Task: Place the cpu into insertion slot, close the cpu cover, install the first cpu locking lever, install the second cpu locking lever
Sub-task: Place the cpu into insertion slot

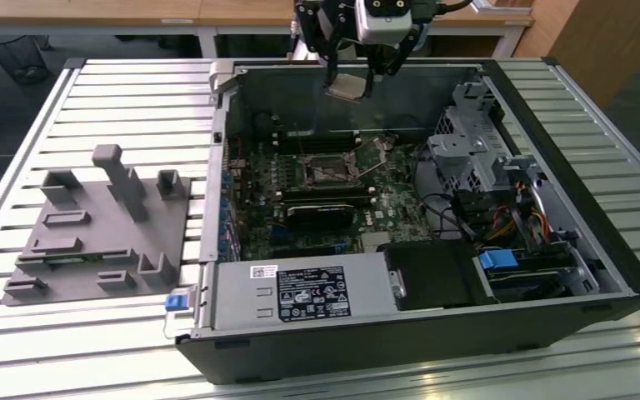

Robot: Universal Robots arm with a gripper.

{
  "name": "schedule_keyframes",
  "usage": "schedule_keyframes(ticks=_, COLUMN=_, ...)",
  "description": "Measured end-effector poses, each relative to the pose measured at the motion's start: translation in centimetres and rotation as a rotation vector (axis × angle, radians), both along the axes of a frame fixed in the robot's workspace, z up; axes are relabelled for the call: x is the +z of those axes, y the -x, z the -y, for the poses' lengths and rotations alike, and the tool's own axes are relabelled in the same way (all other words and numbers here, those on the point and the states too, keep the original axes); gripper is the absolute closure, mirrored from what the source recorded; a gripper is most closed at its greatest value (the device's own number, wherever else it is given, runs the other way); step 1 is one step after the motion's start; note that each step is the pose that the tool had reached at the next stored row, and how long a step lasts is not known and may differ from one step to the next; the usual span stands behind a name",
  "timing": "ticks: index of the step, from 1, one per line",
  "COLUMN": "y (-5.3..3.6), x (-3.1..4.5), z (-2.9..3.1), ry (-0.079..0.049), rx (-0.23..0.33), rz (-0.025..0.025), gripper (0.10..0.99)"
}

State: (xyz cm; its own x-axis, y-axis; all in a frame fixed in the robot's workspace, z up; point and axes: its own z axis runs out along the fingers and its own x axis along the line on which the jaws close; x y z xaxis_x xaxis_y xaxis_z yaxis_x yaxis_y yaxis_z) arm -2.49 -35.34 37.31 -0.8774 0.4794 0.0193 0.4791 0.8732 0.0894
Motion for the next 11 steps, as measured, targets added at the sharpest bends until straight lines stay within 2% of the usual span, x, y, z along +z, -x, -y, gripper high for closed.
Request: schedule_keyframes(ticks=11, y=0.0, x=0.0, z=0.0, ry=0.0, rx=-0.032, rz=-0.0001, gripper=0.545)
